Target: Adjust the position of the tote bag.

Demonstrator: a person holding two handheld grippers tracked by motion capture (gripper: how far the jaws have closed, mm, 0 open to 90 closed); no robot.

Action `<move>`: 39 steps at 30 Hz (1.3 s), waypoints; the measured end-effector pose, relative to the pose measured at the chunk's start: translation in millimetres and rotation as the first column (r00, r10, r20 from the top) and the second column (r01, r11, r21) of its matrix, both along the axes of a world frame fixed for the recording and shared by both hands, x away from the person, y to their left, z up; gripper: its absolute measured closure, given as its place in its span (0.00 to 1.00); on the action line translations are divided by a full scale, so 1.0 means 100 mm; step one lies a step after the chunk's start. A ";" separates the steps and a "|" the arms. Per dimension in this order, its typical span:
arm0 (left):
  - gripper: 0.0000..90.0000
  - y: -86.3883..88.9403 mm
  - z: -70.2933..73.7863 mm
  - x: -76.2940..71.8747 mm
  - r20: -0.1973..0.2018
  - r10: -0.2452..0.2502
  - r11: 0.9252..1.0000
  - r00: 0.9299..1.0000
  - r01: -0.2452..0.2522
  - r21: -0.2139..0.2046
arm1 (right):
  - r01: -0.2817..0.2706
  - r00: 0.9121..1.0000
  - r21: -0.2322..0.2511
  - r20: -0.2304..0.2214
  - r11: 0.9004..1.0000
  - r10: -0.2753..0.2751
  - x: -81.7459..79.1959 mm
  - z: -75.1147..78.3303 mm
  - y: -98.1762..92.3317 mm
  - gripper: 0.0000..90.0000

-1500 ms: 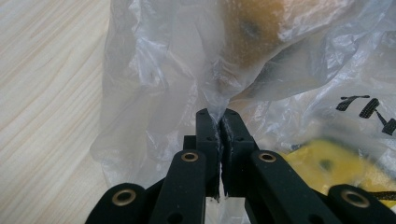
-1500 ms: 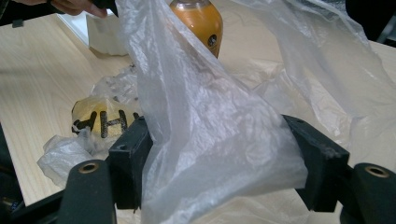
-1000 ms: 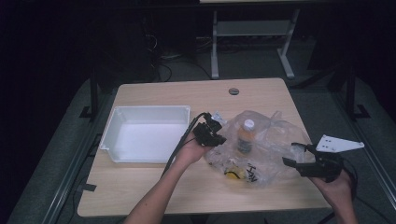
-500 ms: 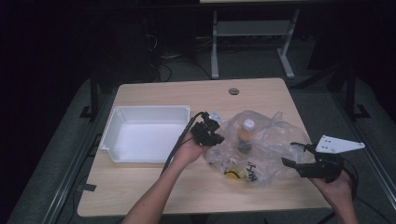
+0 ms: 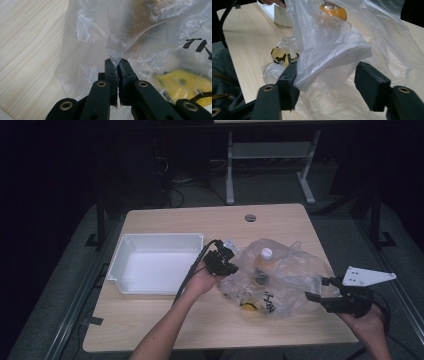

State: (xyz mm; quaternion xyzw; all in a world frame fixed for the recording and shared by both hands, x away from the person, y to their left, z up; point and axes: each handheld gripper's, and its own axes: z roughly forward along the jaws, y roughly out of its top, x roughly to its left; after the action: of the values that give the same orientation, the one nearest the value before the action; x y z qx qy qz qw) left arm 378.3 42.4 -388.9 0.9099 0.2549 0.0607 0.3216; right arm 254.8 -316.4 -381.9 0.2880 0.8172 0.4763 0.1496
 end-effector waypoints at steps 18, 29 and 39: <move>0.94 0.04 0.02 0.00 0.006 0.005 1.000 1.000 -0.005 0.007 | -0.098 0.995 -0.010 0.028 0.995 0.098 0.00 0.10 0.10 0.85; 0.81 0.19 0.17 -0.03 0.017 0.002 1.000 1.000 -0.001 -0.029 | -0.109 0.994 -0.024 0.023 0.994 0.110 0.03 0.10 0.15 0.90; 0.72 0.22 0.37 -0.14 0.042 -0.039 0.996 0.998 0.042 -0.075 | -0.122 0.992 -0.039 0.017 0.992 0.123 0.07 0.11 0.24 0.91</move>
State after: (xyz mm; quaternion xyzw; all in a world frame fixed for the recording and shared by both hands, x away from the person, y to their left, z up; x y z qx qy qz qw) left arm 363.9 64.3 -351.5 0.9006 0.2320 0.0629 0.3621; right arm 262.0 -292.2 -370.7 0.2298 0.8407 0.4718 0.1337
